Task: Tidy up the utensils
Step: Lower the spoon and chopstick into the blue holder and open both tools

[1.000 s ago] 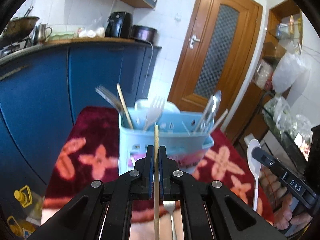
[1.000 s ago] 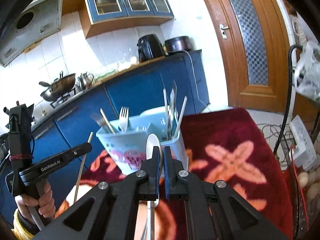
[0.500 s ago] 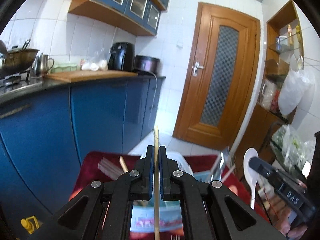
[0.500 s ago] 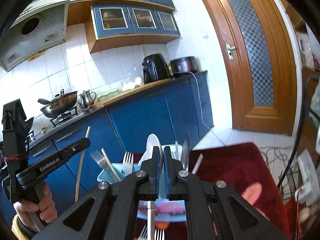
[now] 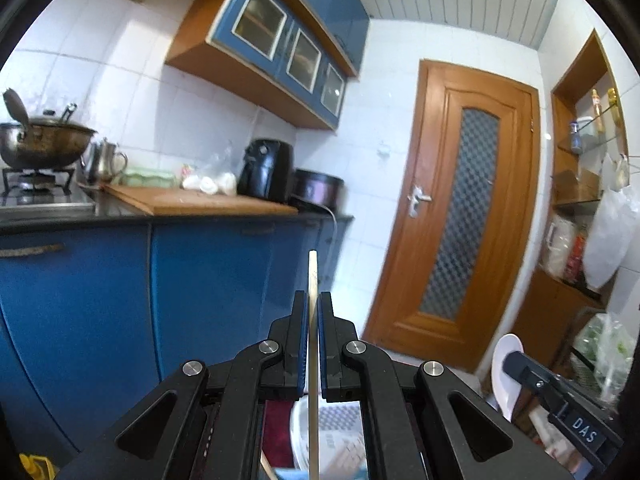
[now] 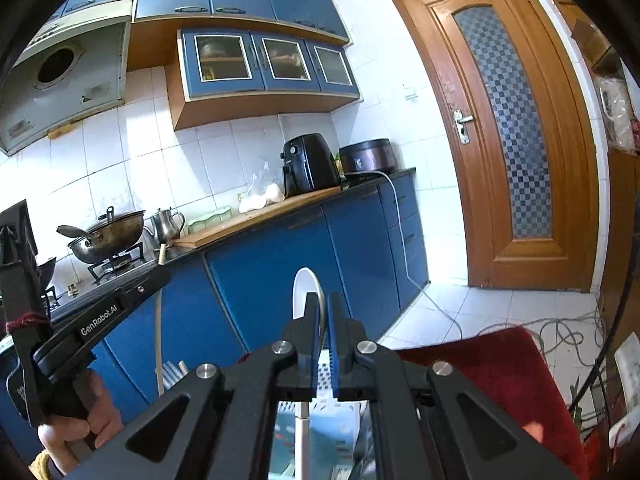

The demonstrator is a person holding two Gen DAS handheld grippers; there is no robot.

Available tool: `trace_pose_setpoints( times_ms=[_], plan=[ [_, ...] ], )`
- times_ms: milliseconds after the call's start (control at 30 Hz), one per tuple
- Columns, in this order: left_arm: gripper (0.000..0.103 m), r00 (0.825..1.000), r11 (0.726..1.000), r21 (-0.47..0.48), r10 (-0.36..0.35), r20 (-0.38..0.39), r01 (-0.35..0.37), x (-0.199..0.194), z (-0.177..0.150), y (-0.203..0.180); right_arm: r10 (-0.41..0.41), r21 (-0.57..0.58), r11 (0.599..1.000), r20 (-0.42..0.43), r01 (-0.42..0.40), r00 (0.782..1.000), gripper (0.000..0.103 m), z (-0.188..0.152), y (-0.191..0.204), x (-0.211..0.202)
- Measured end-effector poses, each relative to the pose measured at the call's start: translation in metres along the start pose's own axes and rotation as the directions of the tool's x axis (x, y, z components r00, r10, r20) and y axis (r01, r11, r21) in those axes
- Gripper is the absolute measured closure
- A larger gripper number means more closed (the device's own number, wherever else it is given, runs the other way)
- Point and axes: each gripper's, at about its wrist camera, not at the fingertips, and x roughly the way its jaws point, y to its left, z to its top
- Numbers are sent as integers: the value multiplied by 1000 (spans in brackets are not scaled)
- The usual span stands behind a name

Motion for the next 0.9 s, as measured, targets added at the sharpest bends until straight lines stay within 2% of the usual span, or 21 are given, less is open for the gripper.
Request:
trace_pose_setpoints(
  times_ms=[233, 433, 733, 900],
  plan=[
    [99, 997, 999, 14, 42, 59, -43, 18, -16, 3, -18, -52, 998, 46, 21, 999, 97, -9, 3, 20],
    [99, 999, 999, 1, 42, 26, -43, 28, -35, 10, -41, -96, 994, 82, 49, 996, 97, -23, 4, 33],
    [99, 999, 1000, 10, 23, -39, -23, 27, -55, 12, -5, -73, 997, 0, 5, 1000, 97, -36, -2, 36],
    [98, 997, 1000, -7, -14, -80, 13, 24, -58, 12, 20, -13, 1000, -25, -20, 999, 84, -37, -10, 28]
  ],
)
